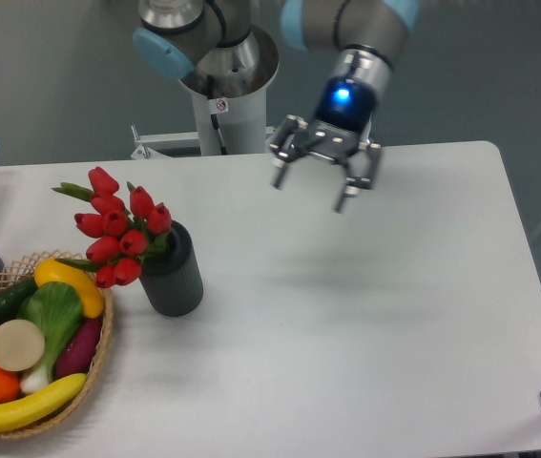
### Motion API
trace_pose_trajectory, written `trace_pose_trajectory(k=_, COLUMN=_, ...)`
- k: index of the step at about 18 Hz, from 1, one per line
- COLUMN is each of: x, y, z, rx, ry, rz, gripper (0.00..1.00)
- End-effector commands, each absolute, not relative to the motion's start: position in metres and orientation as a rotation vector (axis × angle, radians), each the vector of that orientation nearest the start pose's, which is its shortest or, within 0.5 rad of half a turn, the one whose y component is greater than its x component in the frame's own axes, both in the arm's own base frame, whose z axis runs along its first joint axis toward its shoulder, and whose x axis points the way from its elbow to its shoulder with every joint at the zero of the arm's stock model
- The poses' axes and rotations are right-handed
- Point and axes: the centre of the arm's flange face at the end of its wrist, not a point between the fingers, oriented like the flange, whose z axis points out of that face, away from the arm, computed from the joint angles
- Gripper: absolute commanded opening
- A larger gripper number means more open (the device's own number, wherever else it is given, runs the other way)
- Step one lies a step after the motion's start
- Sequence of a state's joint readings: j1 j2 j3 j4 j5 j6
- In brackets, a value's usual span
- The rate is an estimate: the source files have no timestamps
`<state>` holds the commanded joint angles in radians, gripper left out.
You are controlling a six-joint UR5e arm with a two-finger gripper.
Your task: Insert the flowers into the vase
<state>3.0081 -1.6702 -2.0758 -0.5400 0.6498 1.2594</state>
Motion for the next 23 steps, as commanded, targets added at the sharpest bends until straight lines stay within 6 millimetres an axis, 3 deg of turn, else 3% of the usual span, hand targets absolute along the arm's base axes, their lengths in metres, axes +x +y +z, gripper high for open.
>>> trace_pose_trajectory(k=3, x=-0.492, y=0.27, z=0.335, rx=-2.304, ry=-0.005, rz=0.286, gripper=1.0)
trace_pose_trajectory(k=7, x=-0.537, y=0.269, z=0.332, rx=-2.508, ry=-0.121, rz=0.394, gripper=1.0)
trace_pose_trajectory(k=10, x=-0.561, y=0.288, z=0.326, rx=-2.652, ry=-0.198, rz=0.448, gripper=1.0)
trace_pose_trajectory(k=13, x=-0.585, y=0.291, z=0.324, rx=-2.747, ry=-0.225, rz=0.44, gripper=1.0)
trace_pose_trajectory(k=15, x=-0.595, y=0.304, z=0.339, rx=-2.811, ry=-0.206, rz=0.385, gripper=1.0)
trace_pose_trajectory(k=18, x=-0.611, y=0.316, z=0.342, rx=-2.91, ry=-0.212, rz=0.257, gripper=1.0)
trace_pose_trajectory(k=23, x=-0.617, y=0.332, z=0.347, rx=-3.025, ry=-0.185, rz=0.225, gripper=1.0)
